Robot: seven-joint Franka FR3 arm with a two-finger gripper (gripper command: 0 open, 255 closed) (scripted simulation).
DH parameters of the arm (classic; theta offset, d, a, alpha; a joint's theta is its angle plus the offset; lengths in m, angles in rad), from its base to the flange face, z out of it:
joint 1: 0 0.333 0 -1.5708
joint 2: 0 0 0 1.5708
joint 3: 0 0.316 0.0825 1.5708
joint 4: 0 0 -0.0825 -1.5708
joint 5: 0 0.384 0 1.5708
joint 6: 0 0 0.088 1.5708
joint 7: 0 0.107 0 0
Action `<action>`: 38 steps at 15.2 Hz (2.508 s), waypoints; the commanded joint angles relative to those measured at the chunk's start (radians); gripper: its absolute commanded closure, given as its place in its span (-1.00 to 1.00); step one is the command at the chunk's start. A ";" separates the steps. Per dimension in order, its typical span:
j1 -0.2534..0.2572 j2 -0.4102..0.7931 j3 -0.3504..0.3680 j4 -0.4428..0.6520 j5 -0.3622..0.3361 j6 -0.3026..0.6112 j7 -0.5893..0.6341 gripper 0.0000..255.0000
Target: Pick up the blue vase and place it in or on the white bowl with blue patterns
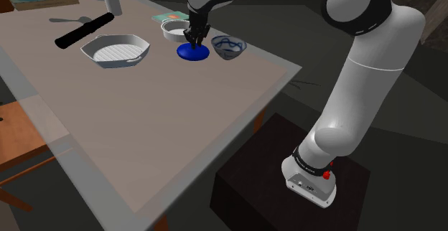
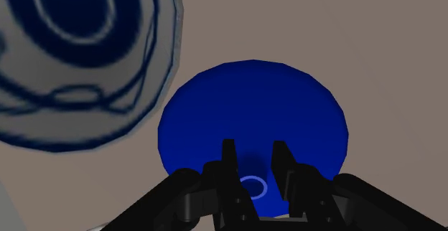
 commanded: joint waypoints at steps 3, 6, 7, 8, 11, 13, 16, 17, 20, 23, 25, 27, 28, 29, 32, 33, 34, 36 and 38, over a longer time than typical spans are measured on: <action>0.000 -0.005 0.000 0.019 0.001 -0.025 -0.002 1.00; 0.000 -0.012 0.001 0.051 0.003 -0.063 -0.005 1.00; 0.000 -0.014 0.001 0.062 0.003 -0.076 -0.007 1.00; 0.000 -0.015 0.001 0.074 0.004 -0.089 -0.008 1.00; 0.001 -0.019 0.001 0.109 0.005 -0.128 -0.011 1.00; 0.001 -0.020 0.001 0.134 0.006 -0.155 -0.013 1.00; 0.001 -0.020 0.002 0.175 0.007 -0.195 -0.016 1.00; 0.001 -0.019 0.002 0.189 0.008 -0.208 -0.017 1.00; 0.002 -0.017 0.002 0.233 0.009 -0.249 -0.020 1.00; 0.002 -0.011 0.002 0.280 0.010 -0.292 -0.023 1.00; 0.002 -0.006 0.002 0.314 0.010 -0.320 -0.025 1.00; 0.002 0.000 0.002 0.350 0.011 -0.350 -0.027 1.00; 0.002 0.003 0.002 0.368 0.011 -0.364 -0.028 1.00; 0.003 0.007 0.002 0.387 0.011 -0.379 -0.029 1.00; -0.018 -0.048 -0.010 0.337 0.018 -0.382 -0.063 1.00; -0.028 -0.075 -0.017 0.310 0.021 -0.380 -0.080 1.00; -0.038 -0.101 -0.025 0.284 0.024 -0.379 -0.098 1.00; -0.057 -0.150 -0.041 0.237 0.029 -0.379 -0.134 1.00; -0.075 -0.195 -0.059 0.197 0.033 -0.383 -0.171 1.00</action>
